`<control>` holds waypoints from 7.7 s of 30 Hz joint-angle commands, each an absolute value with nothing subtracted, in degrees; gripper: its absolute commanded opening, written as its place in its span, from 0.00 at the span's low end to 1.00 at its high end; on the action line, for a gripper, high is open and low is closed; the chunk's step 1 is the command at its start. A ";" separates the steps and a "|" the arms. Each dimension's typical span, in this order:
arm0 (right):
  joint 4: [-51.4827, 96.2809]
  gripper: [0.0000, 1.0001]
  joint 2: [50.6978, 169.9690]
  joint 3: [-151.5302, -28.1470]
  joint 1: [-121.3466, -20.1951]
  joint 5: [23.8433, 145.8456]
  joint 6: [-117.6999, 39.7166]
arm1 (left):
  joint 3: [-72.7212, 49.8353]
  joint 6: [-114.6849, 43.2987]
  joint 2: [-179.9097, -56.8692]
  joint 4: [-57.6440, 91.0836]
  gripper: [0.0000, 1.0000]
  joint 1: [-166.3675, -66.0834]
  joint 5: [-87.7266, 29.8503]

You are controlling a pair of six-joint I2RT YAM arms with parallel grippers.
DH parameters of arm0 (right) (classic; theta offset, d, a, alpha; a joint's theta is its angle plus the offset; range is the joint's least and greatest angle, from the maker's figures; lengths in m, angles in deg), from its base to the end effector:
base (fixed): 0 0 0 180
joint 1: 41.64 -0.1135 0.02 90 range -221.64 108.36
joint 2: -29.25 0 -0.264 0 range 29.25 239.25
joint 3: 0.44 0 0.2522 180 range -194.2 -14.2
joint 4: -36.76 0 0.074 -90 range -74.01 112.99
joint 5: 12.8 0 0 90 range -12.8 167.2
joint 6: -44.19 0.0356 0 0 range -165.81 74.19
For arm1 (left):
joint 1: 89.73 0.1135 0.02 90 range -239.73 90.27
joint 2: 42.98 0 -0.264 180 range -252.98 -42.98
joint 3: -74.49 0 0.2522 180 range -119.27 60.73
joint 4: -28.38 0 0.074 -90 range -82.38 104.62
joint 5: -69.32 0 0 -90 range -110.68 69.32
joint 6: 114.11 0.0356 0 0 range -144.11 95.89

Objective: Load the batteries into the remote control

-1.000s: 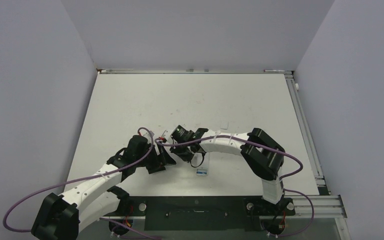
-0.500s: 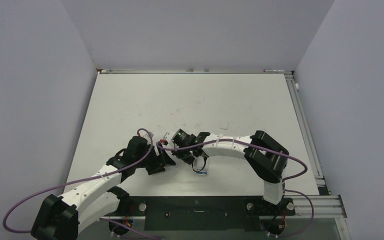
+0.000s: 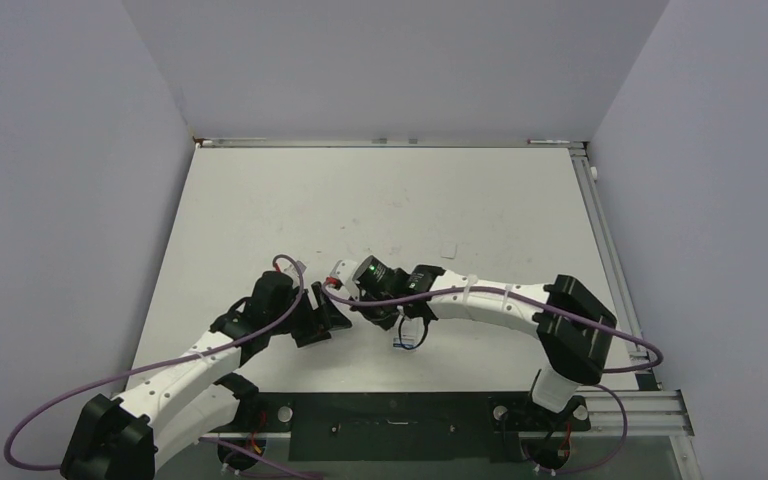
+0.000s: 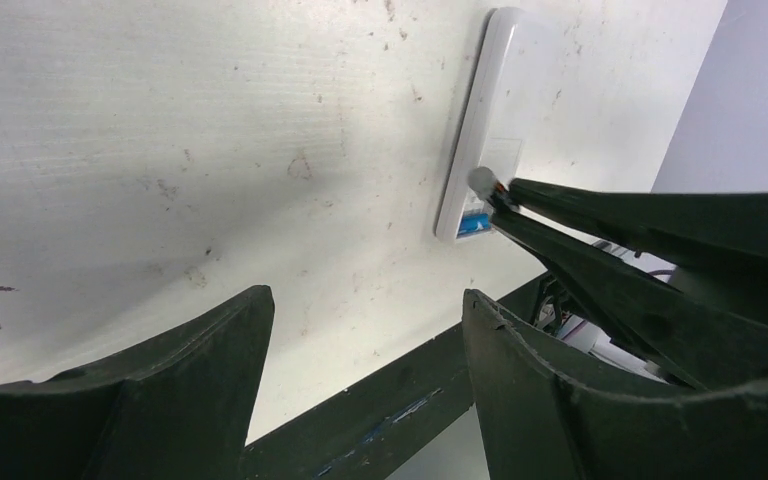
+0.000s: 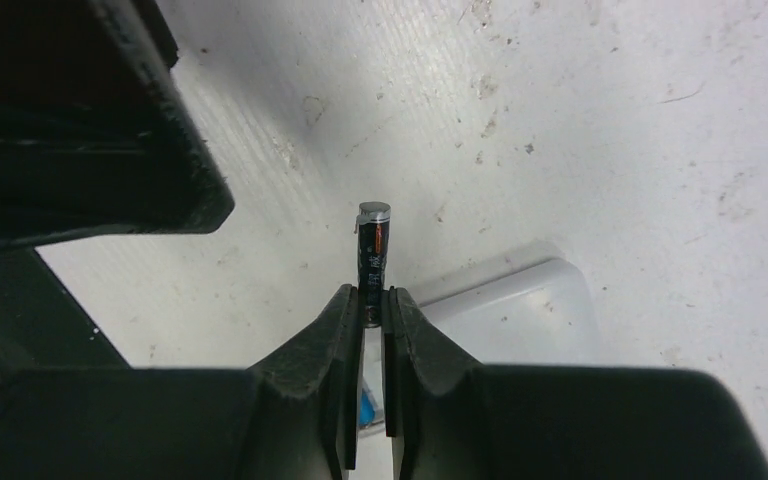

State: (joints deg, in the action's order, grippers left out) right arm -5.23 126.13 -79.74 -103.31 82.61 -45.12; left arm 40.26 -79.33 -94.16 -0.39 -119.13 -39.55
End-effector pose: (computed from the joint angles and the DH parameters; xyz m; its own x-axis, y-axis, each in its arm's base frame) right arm 0.1619 0.3075 0.2051 -0.4200 -0.7537 -0.5055 -0.8940 0.4395 0.0874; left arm 0.1433 -0.0939 0.1686 -0.8989 -0.3856 -0.2081 -0.1351 0.6957 -0.7055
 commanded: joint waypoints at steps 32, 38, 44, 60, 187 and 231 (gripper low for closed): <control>-23.77 0.09 112.38 -73.52 -108.51 74.62 -56.52 | 30.87 -79.56 -111.75 12.43 0.66 -127.12 -43.75; -23.25 0.09 113.98 -73.63 -108.62 74.84 -57.75 | 31.77 -80.09 -113.39 15.27 0.66 -127.47 -44.19; -24.36 0.09 115.91 -74.76 -108.62 73.89 -58.90 | 30.43 -79.77 -117.69 17.02 0.66 -127.52 -46.41; -26.92 0.09 117.59 -75.72 -109.29 74.04 -61.36 | 32.13 -79.59 -114.44 15.56 0.66 -127.44 -45.54; -14.77 0.45 86.57 -60.03 -97.07 62.71 -5.48 | 33.47 -84.80 -124.73 20.86 0.67 -136.77 -42.83; 0.65 0.23 94.15 -50.30 -97.36 73.72 2.71 | 31.33 -84.80 -132.46 32.03 0.14 -136.66 -43.36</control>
State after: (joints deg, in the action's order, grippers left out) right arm -2.65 93.52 -50.76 -97.46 73.02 1.83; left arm 31.80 -85.32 -132.02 28.44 -136.86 -43.59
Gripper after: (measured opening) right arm 0.244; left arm 0.149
